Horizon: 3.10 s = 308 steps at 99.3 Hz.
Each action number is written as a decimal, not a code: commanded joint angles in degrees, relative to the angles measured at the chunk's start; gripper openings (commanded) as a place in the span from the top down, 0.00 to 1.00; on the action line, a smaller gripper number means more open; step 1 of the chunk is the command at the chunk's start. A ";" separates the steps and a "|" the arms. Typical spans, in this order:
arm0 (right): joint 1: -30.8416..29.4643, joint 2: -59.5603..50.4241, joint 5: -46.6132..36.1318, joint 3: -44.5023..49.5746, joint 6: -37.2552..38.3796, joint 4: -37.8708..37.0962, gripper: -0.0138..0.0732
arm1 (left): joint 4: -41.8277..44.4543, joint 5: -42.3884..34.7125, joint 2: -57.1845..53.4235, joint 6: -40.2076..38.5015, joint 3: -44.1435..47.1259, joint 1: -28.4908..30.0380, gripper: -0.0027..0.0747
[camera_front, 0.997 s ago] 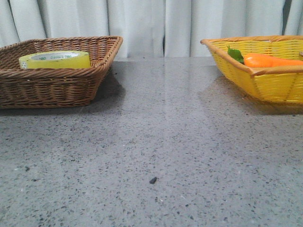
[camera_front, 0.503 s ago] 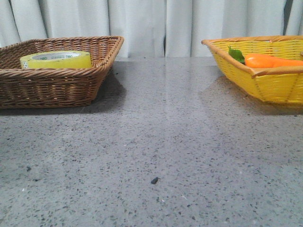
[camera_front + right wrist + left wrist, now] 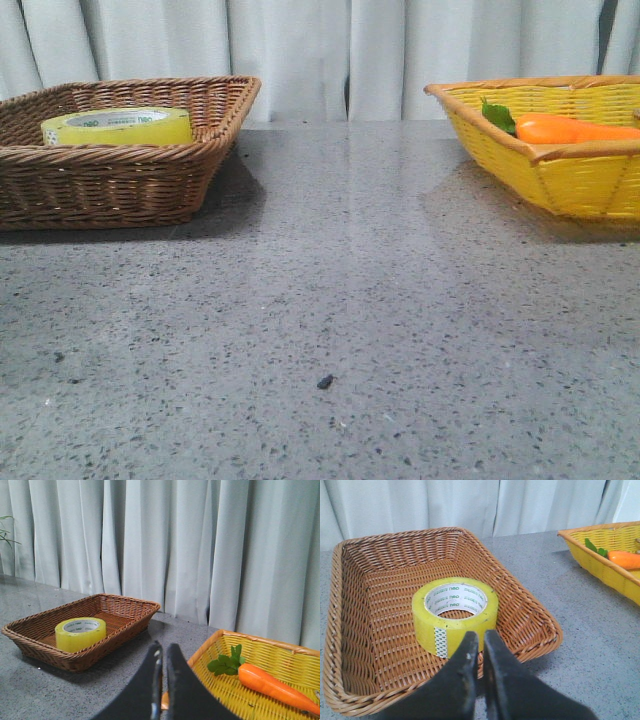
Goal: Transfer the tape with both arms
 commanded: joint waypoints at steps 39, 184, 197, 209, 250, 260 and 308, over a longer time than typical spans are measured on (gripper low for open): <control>0.01 1.36 -4.84 -1.27 -0.09 -1.06 0.92 | -0.03 -17.07 -4.47 -0.16 8.49 -5.52 0.99; 0.01 1.36 -4.84 -1.27 -0.09 -1.06 0.92 | -5.34 5.24 -38.17 -0.48 30.53 13.70 0.99; 0.01 1.36 -4.84 -1.27 -0.09 -1.06 0.92 | -5.34 5.24 -38.17 -0.48 30.53 13.70 0.99; 0.01 1.36 -4.84 -1.27 -0.09 -1.06 0.92 | -5.34 5.24 -38.17 -0.48 30.53 13.70 0.99; -1.82 1.36 -0.51 1.52 -0.09 -1.19 0.92 | -5.34 5.24 -38.17 -0.48 30.53 13.70 0.99; -5.98 1.36 -2.81 6.74 -0.09 -1.19 0.92 | -5.34 5.24 -38.17 -0.48 30.53 13.70 0.99; -36.31 -1.26 -20.79 31.45 0.03 -1.19 0.92 | -5.34 5.24 -38.17 -0.48 30.53 13.70 0.99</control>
